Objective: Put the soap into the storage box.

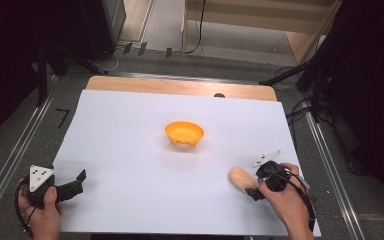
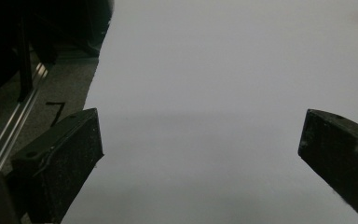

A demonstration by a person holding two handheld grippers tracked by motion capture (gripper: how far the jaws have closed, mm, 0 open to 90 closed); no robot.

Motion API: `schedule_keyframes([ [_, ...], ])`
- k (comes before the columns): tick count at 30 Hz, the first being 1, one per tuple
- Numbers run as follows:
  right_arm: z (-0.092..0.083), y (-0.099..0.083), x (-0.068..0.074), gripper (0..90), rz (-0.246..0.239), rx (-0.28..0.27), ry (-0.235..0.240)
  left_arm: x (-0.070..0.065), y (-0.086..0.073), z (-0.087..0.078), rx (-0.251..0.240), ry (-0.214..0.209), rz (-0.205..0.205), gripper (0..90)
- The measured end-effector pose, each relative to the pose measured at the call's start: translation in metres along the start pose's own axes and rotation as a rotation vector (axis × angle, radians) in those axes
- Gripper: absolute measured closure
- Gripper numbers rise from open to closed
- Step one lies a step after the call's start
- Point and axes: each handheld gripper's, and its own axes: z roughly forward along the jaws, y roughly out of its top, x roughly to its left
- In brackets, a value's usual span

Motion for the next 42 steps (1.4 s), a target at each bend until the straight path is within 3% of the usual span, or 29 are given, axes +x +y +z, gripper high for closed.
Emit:
schedule_keyframes([
  [12, 0.019, 0.024, 0.012, 14.7, 0.001, 0.048, -0.004, 0.000, 0.000, 0.000, 0.003, 0.000, 0.005, 0.0],
  [15, 0.029, 0.032, 0.015, 22.8, -0.005, 0.080, -0.009, 0.000, 0.000, 0.000, 0.003, 0.000, 0.005, 0.0],
  [20, 0.029, 0.035, 0.014, 31.0, 0.001, 0.092, 0.022, 0.000, 0.000, 0.001, 0.005, 0.000, 0.007, 0.0],
  [38, 0.030, 0.043, 0.013, 32.9, -0.041, 0.148, 0.045, 0.000, 0.000, 0.001, 0.011, -0.003, 0.004, 0.0],
  [42, 0.029, 0.043, 0.010, 33.0, -0.073, 0.143, 0.059, 0.000, 0.000, 0.001, 0.010, -0.005, 0.005, 0.0],
])
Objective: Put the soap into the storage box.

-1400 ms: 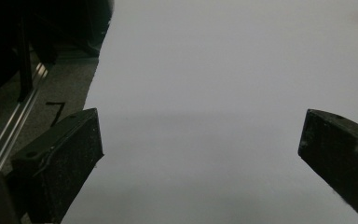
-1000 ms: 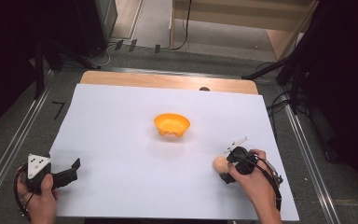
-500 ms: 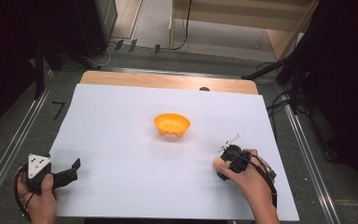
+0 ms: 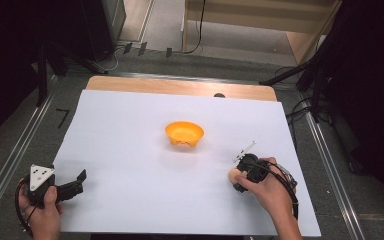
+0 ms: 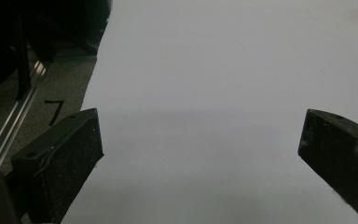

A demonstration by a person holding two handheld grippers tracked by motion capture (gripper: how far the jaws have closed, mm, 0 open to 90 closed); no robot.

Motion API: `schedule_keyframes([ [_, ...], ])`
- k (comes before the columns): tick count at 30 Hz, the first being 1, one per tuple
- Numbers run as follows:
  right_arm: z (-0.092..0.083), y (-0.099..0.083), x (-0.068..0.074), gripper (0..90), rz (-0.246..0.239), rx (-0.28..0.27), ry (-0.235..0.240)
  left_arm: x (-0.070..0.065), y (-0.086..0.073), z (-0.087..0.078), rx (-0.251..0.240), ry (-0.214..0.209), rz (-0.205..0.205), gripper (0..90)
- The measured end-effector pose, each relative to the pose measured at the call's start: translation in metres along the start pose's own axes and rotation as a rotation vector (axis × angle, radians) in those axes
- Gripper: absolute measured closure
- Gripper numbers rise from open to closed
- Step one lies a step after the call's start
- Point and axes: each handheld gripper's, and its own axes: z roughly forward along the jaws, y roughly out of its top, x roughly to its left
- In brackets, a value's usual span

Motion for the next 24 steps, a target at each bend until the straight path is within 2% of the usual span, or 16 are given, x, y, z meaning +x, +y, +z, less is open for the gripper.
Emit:
schedule_keyframes([
  [4, -0.005, 0.001, -0.005, 33.0, -0.023, -0.028, 0.007, 0.000, 0.000, 0.000, 0.001, 0.000, -0.006, 0.0],
  [9, -0.011, 0.008, -0.010, 33.0, -0.064, -0.031, -0.011, 0.000, 0.000, 0.000, -0.002, 0.001, -0.008, 0.0],
  [11, -0.012, 0.012, -0.010, 33.0, -0.076, -0.036, -0.005, 0.001, 0.000, 0.000, -0.003, 0.001, -0.008, 0.0],
  [15, -0.016, 0.022, -0.013, 33.0, -0.130, -0.051, 0.004, 0.001, 0.000, -0.001, -0.006, 0.000, -0.013, 0.0],
  [19, -0.021, 0.031, -0.014, 32.9, -0.161, -0.060, 0.002, 0.001, 0.000, -0.001, -0.006, 0.000, -0.014, 0.0],
  [20, -0.023, 0.037, -0.015, 33.0, -0.192, -0.064, 0.005, 0.001, 0.000, -0.001, -0.005, 0.001, -0.013, 0.0],
  [22, -0.023, 0.040, -0.016, 32.9, -0.204, -0.068, 0.007, 0.001, 0.000, 0.000, -0.004, 0.001, -0.013, 0.0],
  [23, -0.024, 0.047, -0.017, 32.9, -0.231, -0.073, 0.019, 0.001, 0.000, 0.000, -0.005, -0.002, -0.014, 0.0],
  [24, -0.024, 0.047, -0.017, 32.9, -0.231, -0.073, 0.019, 0.001, 0.000, 0.000, -0.005, -0.002, -0.014, 0.0],
])
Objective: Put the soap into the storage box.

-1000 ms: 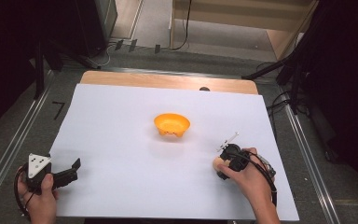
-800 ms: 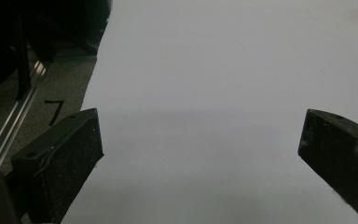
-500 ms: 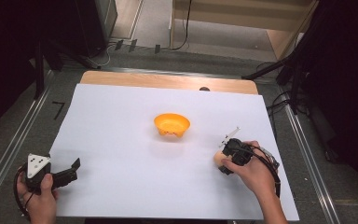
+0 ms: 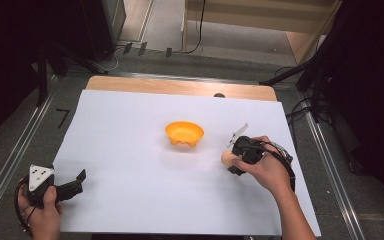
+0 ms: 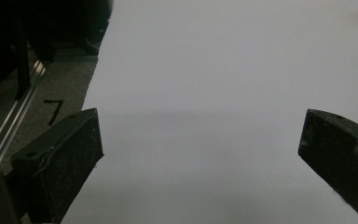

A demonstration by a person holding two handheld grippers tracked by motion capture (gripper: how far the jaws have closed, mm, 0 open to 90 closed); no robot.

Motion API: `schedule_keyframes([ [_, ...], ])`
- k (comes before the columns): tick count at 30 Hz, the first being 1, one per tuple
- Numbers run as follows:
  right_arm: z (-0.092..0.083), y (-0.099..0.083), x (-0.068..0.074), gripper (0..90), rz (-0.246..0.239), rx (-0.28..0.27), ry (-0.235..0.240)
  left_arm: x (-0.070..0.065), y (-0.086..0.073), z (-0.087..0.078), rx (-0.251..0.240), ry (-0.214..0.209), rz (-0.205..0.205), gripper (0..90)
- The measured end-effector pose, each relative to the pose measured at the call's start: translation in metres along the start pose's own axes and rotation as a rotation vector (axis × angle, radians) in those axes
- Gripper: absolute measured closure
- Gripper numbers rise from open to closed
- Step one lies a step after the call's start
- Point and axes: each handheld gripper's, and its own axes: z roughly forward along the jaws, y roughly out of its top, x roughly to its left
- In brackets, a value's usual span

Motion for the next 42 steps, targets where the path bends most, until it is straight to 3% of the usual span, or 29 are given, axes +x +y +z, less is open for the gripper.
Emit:
schedule_keyframes([
  [4, 0.001, 0.017, -0.004, 32.9, -0.046, 0.000, 0.006, 0.000, 0.000, 0.000, 0.001, 0.002, 0.001, 0.0],
  [7, 0.000, 0.024, -0.004, 32.9, -0.049, -0.004, 0.007, 0.000, 0.000, 0.000, 0.001, 0.001, 0.001, 0.1],
  [20, -0.008, 0.062, -0.010, 32.9, -0.148, -0.033, -0.002, 0.000, 0.000, 0.000, -0.001, -0.001, 0.000, 0.0],
  [42, -0.019, 0.110, -0.013, 32.9, -0.245, -0.063, 0.025, -0.001, 0.000, 0.000, 0.002, 0.003, 0.012, 0.0],
])
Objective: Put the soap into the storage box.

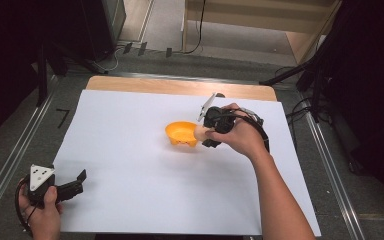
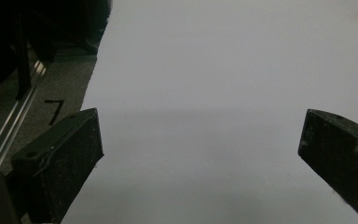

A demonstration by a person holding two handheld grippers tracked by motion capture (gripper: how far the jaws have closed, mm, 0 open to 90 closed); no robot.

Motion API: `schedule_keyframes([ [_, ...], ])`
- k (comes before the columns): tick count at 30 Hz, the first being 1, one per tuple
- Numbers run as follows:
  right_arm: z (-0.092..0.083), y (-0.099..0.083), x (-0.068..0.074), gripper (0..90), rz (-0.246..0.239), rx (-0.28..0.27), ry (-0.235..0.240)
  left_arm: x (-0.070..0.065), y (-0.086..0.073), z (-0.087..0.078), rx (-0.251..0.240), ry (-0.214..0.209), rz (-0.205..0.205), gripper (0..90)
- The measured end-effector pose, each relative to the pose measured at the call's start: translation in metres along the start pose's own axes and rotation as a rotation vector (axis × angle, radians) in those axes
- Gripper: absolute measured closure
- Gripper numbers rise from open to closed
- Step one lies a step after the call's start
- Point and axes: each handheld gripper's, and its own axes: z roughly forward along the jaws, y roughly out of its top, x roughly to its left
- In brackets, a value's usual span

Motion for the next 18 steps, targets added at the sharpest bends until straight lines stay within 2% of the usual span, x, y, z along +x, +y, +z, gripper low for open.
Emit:
schedule_keyframes([
  [9, 0.010, 0.032, -0.007, 32.9, -0.057, -0.023, 0.013, 0.001, 0.000, 0.000, 0.000, -0.007, -0.008, 0.1],
  [18, 0.022, 0.061, -0.010, 32.8, -0.103, 0.009, 0.027, 0.001, 0.000, 0.000, -0.003, -0.015, -0.012, 0.0],
])
